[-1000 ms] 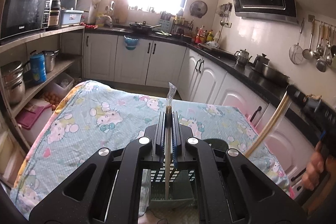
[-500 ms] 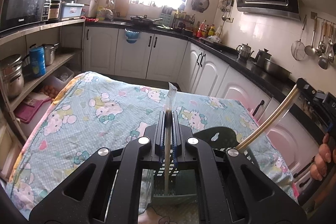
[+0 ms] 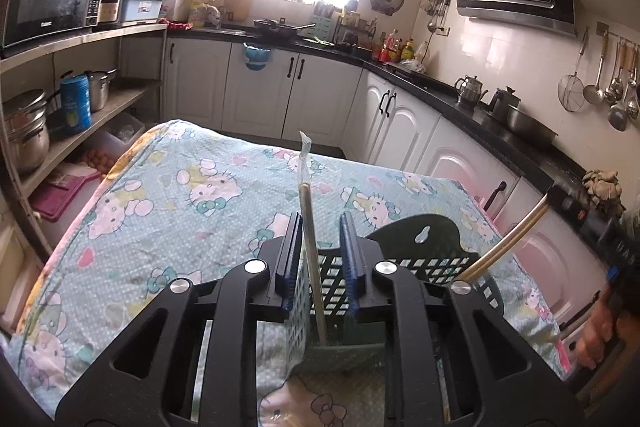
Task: Organize utensils
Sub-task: 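Lower the chopsticks into the caddy and open the left gripper, then withdraw the left gripper back toward the chopsticks on the sheet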
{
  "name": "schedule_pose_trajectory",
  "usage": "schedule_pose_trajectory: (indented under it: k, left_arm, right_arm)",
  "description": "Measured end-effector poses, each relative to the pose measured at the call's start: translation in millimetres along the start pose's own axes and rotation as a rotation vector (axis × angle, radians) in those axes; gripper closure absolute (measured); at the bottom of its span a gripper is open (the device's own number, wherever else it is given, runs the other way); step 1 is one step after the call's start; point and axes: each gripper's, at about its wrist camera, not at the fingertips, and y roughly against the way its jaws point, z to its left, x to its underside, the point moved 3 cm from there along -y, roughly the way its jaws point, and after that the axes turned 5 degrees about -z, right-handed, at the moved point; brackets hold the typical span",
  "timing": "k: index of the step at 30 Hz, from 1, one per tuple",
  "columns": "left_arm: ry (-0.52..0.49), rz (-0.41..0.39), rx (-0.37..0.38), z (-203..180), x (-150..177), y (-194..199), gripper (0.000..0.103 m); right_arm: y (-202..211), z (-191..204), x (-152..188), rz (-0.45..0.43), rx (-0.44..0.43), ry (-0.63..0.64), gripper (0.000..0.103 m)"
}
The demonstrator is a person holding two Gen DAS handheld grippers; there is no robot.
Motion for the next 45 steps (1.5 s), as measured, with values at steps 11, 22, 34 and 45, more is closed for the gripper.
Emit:
schedule_pose_trajectory:
  k: [11, 22, 34, 45]
  left_arm:
    - [0.005, 0.008, -0.010, 7, 1, 22, 0.063]
    - [0.037, 0.020, -0.026, 15, 13, 49, 0.030]
    - [0.056, 0.018, -0.047, 21, 29, 76, 0.012]
    - [0.056, 0.028, -0.055, 23, 53, 100, 0.011]
  right_arm:
    - [10, 11, 12, 0.038, -0.018, 0.002, 0.074]
    - [24, 15, 21, 0.071, -0.025, 0.004, 0.059]
    - [49, 24, 30, 0.090, -0.024, 0.034, 0.049]
    - [72, 34, 53, 0.138, -0.029, 0.052, 0.048]
